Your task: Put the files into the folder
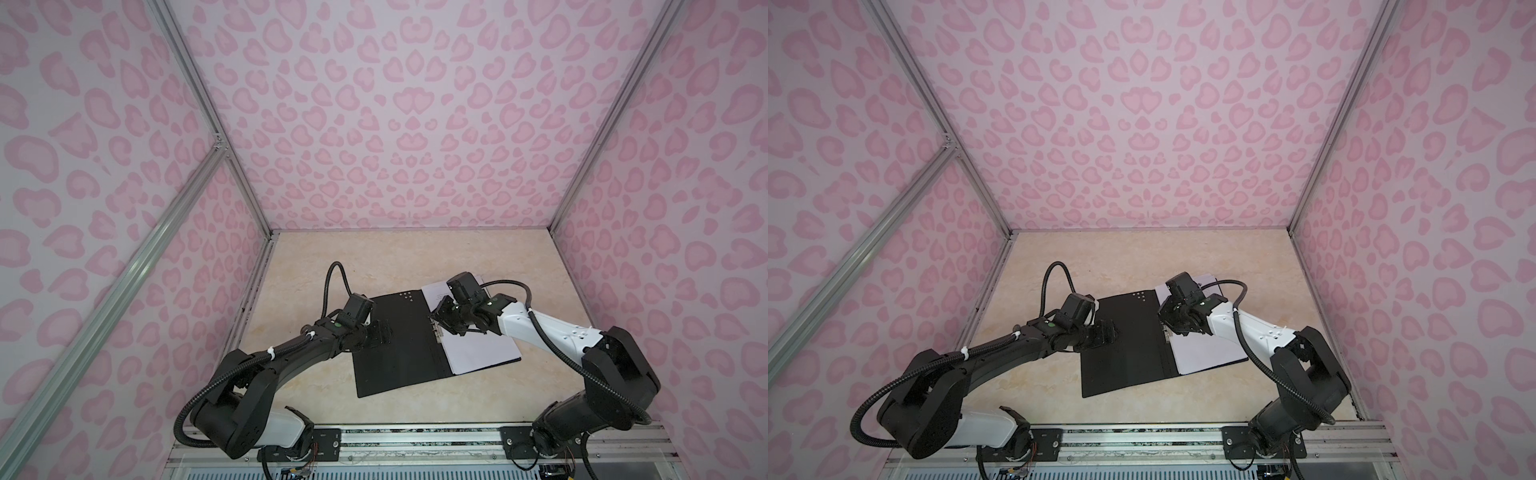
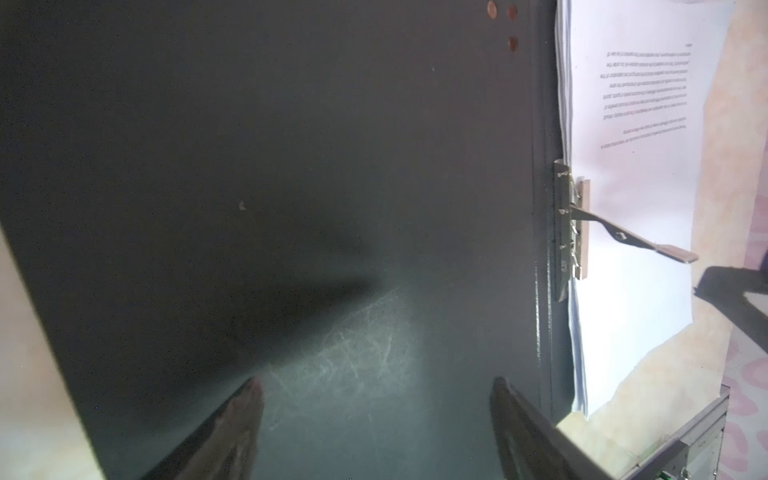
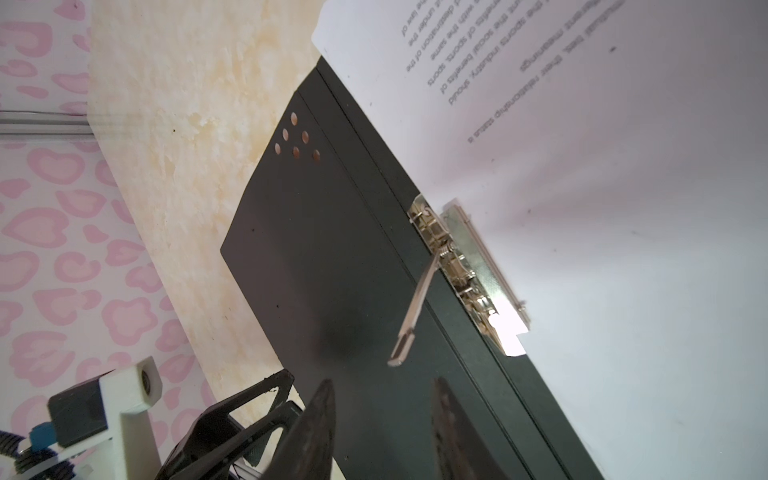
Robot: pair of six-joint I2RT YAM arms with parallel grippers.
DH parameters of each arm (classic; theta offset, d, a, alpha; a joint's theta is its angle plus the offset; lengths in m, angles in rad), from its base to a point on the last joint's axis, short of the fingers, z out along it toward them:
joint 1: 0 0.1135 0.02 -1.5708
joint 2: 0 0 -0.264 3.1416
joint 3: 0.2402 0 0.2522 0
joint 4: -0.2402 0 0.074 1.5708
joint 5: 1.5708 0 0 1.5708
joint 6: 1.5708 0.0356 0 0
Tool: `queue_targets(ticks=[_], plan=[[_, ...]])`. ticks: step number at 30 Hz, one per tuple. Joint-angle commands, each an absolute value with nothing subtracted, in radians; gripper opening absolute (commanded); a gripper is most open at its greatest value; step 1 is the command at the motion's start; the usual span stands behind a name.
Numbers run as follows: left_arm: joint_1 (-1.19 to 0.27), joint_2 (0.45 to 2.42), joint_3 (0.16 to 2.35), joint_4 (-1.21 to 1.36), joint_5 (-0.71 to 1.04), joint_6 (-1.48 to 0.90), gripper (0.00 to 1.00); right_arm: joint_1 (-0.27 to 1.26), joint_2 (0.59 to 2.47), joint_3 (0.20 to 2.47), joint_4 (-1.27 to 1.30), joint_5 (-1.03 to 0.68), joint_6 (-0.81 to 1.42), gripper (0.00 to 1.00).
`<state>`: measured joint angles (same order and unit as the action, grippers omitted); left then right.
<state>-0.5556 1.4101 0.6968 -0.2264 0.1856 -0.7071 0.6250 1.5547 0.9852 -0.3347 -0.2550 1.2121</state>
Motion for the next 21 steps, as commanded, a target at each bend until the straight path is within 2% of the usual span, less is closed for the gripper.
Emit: queue_targets(ticks=[1,3,8,11,21], plan=[[-0.555,1.419,0.683,-0.198,0.183,-0.703,0.87,0.625,1.577,0.985,-0.324,-0.258,1.239,0.34],[-0.555,1.422,0.679,-0.196,0.184,-0.7,0.87,0.627,1.589,0.991,-0.323,-0.267,1.24,0.3],[-0.554,1.431,0.674,-0.19,0.185,-0.696,0.87,0.63,1.602,1.0,-0.332,-0.265,1.243,0.28],[-0.554,1.433,0.675,-0.19,0.186,-0.696,0.87,0.631,1.61,1.002,-0.325,-0.273,1.243,0.22],[-0.554,1.446,0.677,-0.189,0.186,-0.693,0.86,0.632,1.615,0.994,-0.324,-0.278,1.241,0.19]])
